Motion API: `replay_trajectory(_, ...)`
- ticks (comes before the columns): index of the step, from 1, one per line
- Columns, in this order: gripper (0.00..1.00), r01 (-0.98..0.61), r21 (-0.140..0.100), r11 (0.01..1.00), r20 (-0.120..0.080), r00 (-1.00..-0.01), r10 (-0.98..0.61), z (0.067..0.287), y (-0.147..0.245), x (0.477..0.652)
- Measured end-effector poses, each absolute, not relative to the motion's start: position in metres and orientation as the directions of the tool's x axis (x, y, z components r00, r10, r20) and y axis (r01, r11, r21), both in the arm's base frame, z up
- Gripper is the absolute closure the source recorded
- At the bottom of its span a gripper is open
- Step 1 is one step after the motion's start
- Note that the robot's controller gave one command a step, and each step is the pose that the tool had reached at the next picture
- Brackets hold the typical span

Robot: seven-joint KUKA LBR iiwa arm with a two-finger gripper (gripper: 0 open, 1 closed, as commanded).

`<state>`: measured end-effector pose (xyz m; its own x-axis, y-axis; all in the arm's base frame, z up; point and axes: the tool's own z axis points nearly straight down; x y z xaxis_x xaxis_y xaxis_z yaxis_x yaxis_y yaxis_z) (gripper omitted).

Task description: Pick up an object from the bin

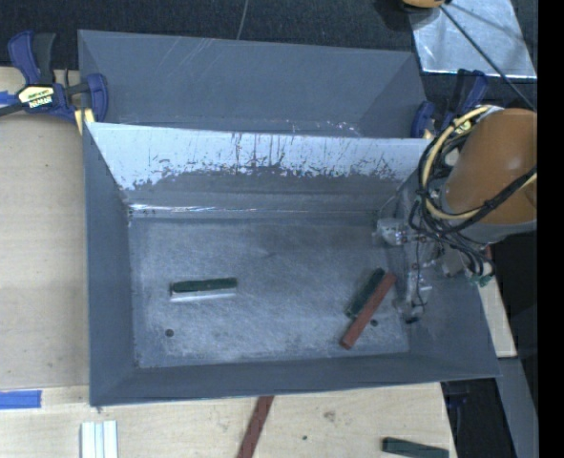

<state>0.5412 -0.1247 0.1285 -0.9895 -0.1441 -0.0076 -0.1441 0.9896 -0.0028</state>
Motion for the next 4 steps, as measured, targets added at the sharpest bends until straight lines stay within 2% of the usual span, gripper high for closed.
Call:
replay_trajectory(1, 1.0, -0.283, 0.0, 0.959, -0.005, -0.959, -0.283, 0.072, -0.068, 0.552)
replay_trajectory(2, 1.0, -0.283, 0.0, 0.959, -0.005, -0.959, -0.283, 0.072, -0.068, 0.552)
replay_trajectory(3, 0.0, -0.42, -0.006, 0.908, -0.004, -0.908, -0.42, 0.108, -0.145, 0.532)
replay_trajectory(4, 0.0, -0.422, -0.004, 0.907, -0.004, -0.907, -0.422, 0.107, -0.143, 0.533)
